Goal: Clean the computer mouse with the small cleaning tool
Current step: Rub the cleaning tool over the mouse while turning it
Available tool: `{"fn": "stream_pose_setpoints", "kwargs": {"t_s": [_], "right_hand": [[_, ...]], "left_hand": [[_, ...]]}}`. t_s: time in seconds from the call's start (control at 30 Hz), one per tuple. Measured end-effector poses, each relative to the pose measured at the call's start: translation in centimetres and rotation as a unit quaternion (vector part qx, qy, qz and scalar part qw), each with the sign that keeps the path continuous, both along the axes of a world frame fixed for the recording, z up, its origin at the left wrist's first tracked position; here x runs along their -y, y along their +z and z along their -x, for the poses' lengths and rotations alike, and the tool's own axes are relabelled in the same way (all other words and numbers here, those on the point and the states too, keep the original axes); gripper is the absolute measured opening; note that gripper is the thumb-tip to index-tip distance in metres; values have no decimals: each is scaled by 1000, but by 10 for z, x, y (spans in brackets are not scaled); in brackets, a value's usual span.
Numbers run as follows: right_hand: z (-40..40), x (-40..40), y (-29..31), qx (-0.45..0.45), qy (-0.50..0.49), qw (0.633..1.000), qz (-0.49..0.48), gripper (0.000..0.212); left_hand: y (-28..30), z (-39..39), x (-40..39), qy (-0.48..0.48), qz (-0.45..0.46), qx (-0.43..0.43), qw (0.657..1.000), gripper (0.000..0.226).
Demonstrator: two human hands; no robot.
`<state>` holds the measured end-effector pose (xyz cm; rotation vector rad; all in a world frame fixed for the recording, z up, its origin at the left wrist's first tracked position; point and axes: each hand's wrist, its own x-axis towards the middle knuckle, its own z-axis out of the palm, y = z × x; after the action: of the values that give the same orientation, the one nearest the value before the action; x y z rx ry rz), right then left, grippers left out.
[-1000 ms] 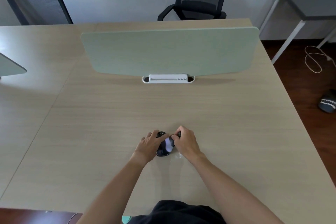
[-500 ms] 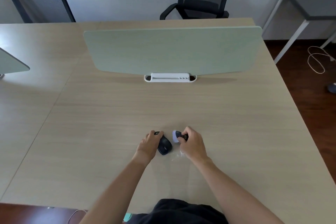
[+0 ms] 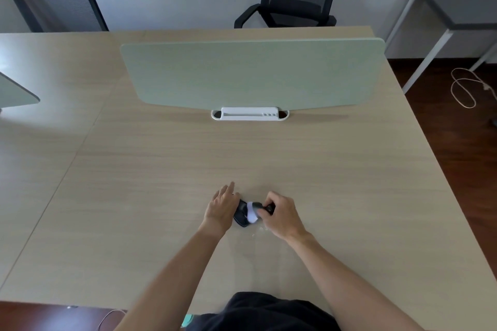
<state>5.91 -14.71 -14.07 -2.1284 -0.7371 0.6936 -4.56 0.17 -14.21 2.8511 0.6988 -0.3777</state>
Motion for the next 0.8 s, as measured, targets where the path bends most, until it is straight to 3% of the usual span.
{"fn": "stream_pose_setpoints", "kwargs": {"t_s": [0.13,0.33,0.53,0.7,0.8], "right_hand": [[7,-1,0,-7,49,998,25,29],[-2,2,-2,28,-35,998,38,20],[0,0,2,-9,59,997,48,28],[-7,-7,-3,46,-48,997,45,19],[-9,-4,1,18,-22,999,32,22]], "left_hand": [[-3,-2,8,-39,11,24,999,52],[-6,7,0,-2,34,46,998,46],[-4,6,-1,10,42,38,998,38],[-2,5,-3,22,46,23,998,40],[-4,5,-3,28,45,19,998,41]]}}
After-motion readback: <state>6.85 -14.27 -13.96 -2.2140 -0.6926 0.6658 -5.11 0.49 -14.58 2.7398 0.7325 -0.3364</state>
